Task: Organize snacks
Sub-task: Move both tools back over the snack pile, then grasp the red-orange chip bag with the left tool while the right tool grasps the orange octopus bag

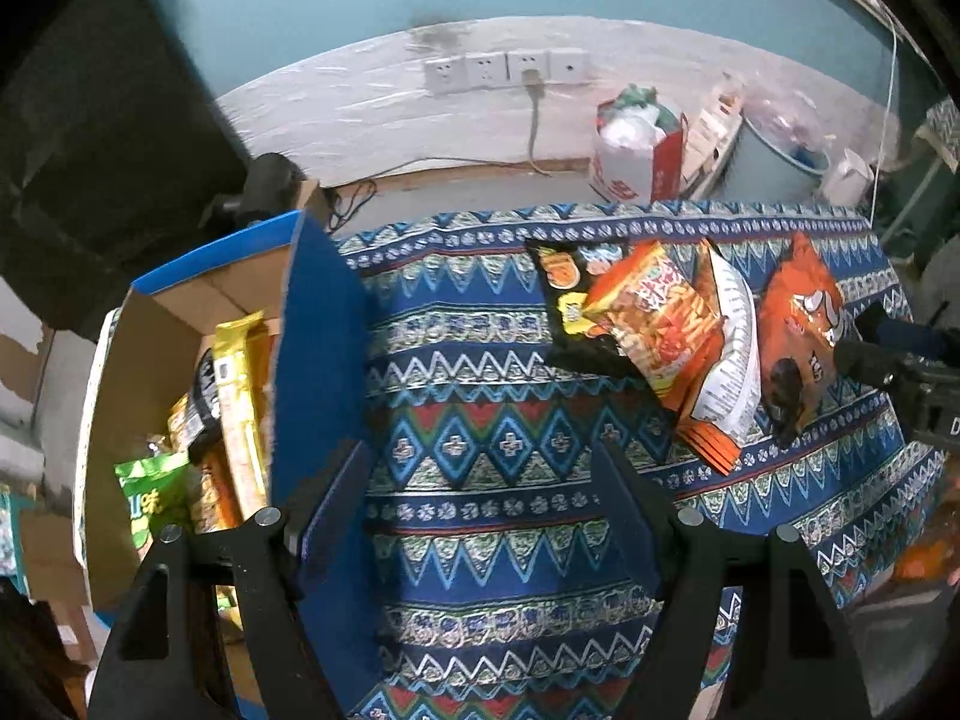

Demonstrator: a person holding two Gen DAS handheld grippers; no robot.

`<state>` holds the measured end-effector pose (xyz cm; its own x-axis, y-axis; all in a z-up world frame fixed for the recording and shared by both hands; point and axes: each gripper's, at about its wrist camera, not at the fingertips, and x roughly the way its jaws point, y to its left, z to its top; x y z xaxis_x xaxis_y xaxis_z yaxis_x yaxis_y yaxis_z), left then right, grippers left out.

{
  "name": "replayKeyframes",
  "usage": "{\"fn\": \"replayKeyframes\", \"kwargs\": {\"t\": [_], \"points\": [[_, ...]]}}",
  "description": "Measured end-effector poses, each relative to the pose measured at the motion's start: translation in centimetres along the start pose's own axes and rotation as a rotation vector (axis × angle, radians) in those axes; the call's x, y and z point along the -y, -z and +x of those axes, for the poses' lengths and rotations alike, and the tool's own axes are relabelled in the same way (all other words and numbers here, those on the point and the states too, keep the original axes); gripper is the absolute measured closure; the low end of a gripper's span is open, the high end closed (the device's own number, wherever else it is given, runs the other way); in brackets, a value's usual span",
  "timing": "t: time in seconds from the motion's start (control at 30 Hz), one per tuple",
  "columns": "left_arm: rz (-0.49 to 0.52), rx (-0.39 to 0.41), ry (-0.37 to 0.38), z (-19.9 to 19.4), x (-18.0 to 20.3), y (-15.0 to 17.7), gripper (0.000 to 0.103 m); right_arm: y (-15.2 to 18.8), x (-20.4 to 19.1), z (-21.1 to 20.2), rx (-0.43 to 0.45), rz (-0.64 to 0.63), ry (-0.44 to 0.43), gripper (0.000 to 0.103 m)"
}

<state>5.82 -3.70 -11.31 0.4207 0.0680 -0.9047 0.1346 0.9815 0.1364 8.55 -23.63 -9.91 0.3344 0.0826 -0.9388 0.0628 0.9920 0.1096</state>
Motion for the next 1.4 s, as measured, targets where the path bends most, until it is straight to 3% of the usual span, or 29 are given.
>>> {"fn": "replayKeyframes", "kwargs": {"t": [0.4, 0.7, 1.0, 1.33, 1.4], "points": [[0.035, -0.038, 0.021, 3.1, 2.1, -1.5, 0.025, -0.7, 5.1, 3.4, -0.031, 0.105, 0.080, 0.025], [-0.006, -0.064, 0.042, 6.1, 1.9, -2.8, 0.025, -1.5, 7.6, 6.7, -0.067, 0.235, 0.037, 0.025], [-0.027, -0.111, 0.059, 8.5, 2.3, -3.4, 0.025, -2.3, 8.0, 9.1, -0.095, 0.278, 0.021, 0.024], [-0.153, -0.147, 0.206, 9.6, 3.4, -5.3, 0.022, -1.3, 8.7, 11.2, -0.160, 0.243, -0.015, 0.024], [-0.201, -0.151, 0.251, 9.7, 3.8, -6.0, 0.022, -1.0, 8.6, 11.2, -0.165, 0.207, -0.017, 0.035]]}}
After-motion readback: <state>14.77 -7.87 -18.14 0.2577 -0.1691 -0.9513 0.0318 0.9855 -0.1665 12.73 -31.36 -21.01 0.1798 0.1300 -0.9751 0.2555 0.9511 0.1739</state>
